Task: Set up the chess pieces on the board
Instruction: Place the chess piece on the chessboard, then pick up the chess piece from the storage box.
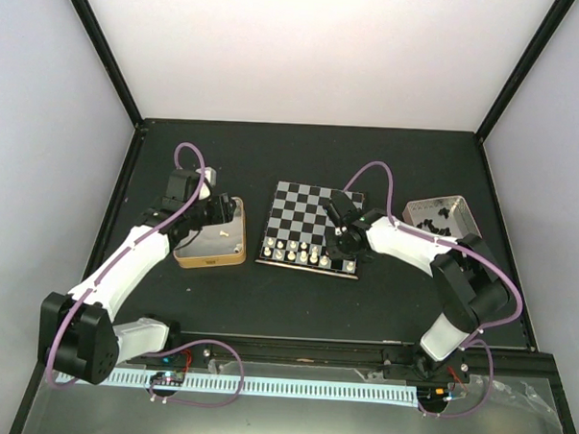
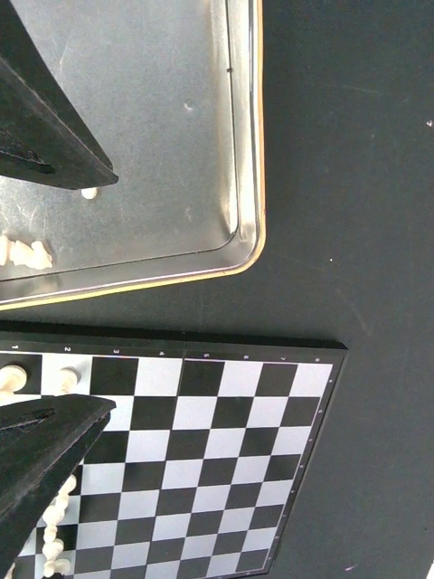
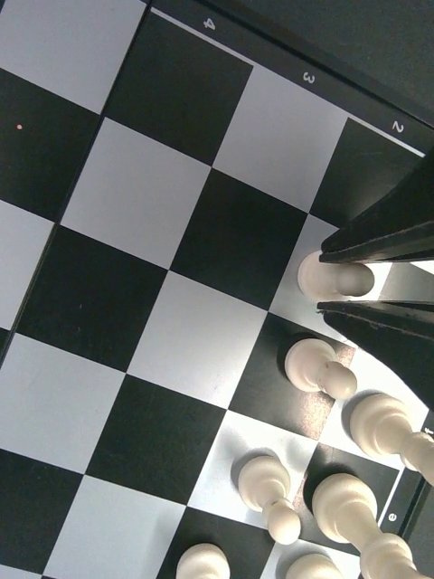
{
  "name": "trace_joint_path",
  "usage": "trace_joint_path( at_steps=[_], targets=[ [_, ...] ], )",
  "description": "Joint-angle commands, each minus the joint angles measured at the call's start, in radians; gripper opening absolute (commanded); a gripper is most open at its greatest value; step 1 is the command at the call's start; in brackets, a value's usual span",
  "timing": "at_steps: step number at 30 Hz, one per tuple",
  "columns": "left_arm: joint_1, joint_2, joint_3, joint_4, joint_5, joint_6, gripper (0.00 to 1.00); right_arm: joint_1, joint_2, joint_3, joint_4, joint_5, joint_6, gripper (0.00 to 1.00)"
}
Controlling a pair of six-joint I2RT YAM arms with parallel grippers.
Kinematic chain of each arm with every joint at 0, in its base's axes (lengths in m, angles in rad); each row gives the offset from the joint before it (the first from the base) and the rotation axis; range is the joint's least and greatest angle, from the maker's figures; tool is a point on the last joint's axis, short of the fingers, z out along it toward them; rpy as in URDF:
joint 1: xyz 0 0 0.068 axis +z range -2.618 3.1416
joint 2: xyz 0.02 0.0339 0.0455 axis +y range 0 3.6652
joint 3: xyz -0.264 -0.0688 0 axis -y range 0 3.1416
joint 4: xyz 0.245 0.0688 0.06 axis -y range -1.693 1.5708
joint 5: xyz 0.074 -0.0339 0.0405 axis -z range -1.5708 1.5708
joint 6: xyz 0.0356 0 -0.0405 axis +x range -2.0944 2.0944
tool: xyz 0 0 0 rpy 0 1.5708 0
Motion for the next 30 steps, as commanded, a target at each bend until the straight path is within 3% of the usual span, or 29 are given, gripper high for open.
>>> trace_joint_path(
  at_steps=[1,8,13,30],
  targets=[
    [0.011,0.005,0.001,-0.007,-0.004,-0.009,0.64,0.003,-0.021,-0.006,-0.002,0.001,0.015,0.15],
    [0.032,0.015,0.010,-0.124,-0.092,-0.076,0.65,0.003,-0.085,0.036,-0.032,0.061,0.045,0.23],
    [0.075,0.061,-0.022,-0.171,-0.071,-0.127,0.66,-0.002,-0.075,0.045,-0.018,0.081,0.060,0.26],
    [0.113,0.230,-0.069,-0.133,0.013,-0.187,0.61,-0.022,0.105,0.151,-0.054,0.047,0.119,0.22]
  ],
)
